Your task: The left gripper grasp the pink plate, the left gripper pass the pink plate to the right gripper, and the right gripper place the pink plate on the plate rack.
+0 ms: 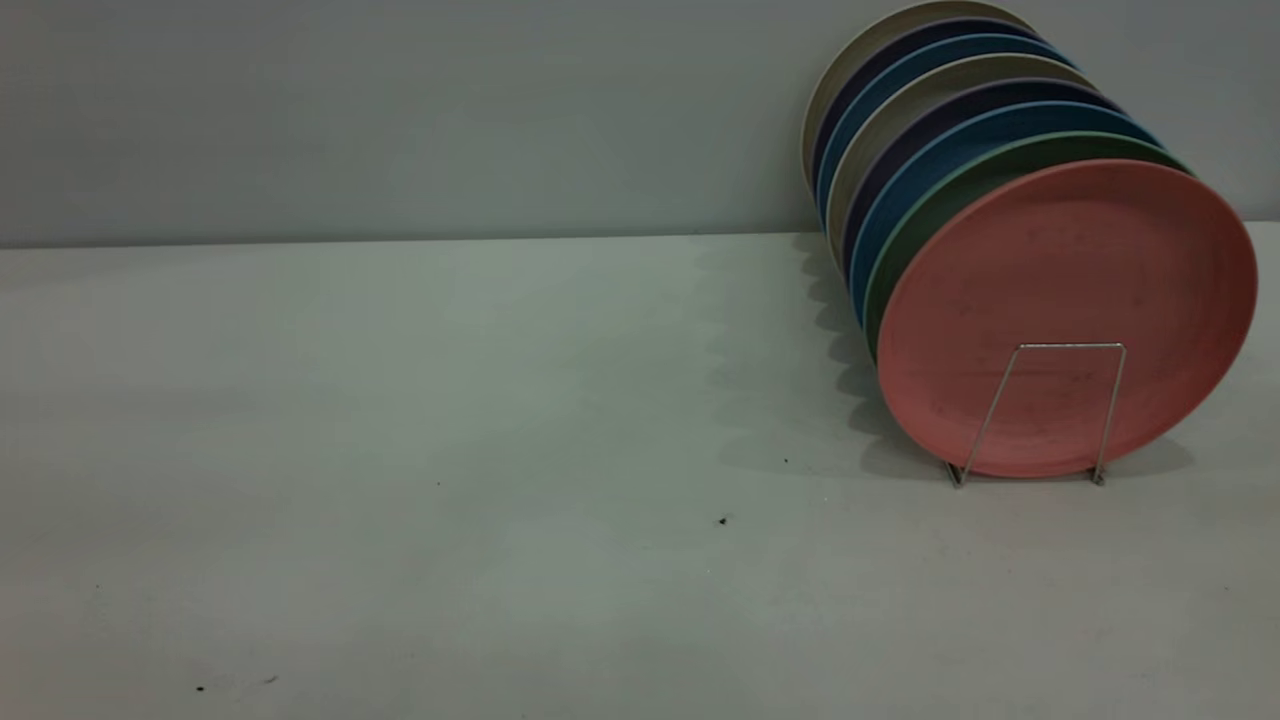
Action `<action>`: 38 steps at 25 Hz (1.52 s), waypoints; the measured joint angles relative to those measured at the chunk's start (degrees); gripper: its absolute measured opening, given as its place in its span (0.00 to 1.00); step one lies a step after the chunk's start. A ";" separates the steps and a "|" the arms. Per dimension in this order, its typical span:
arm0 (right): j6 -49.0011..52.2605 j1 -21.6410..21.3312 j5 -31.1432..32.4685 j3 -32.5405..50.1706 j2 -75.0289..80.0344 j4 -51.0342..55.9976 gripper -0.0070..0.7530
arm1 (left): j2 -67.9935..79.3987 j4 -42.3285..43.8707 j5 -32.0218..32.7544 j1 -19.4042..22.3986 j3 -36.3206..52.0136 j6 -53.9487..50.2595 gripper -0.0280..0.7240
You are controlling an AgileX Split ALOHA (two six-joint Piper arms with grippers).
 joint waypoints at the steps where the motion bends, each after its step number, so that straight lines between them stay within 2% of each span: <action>1: -0.34 0.00 0.02 1.01 -2.01 0.59 0.67 | -2.74 0.00 1.24 0.00 0.66 -0.60 0.71; 6: -2.27 0.18 -0.15 5.35 -12.62 2.81 0.67 | -12.83 0.00 8.33 0.00 1.45 -3.78 0.71; 11: -2.38 4.03 -0.35 7.60 -24.50 2.70 0.67 | -20.50 0.06 12.17 0.00 1.49 -6.01 0.71; 17: 2.10 5.22 1.03 10.57 -35.20 -3.00 0.67 | -25.01 0.12 12.17 0.00 2.93 -5.64 0.71; 24: 2.74 6.93 0.25 16.29 -40.32 -7.74 0.67 | -27.31 2.19 12.03 0.00 8.47 -2.17 0.71; 38: 4.37 6.93 0.26 16.65 -45.27 -8.71 0.67 | -28.29 2.93 10.37 0.00 9.68 -1.61 0.71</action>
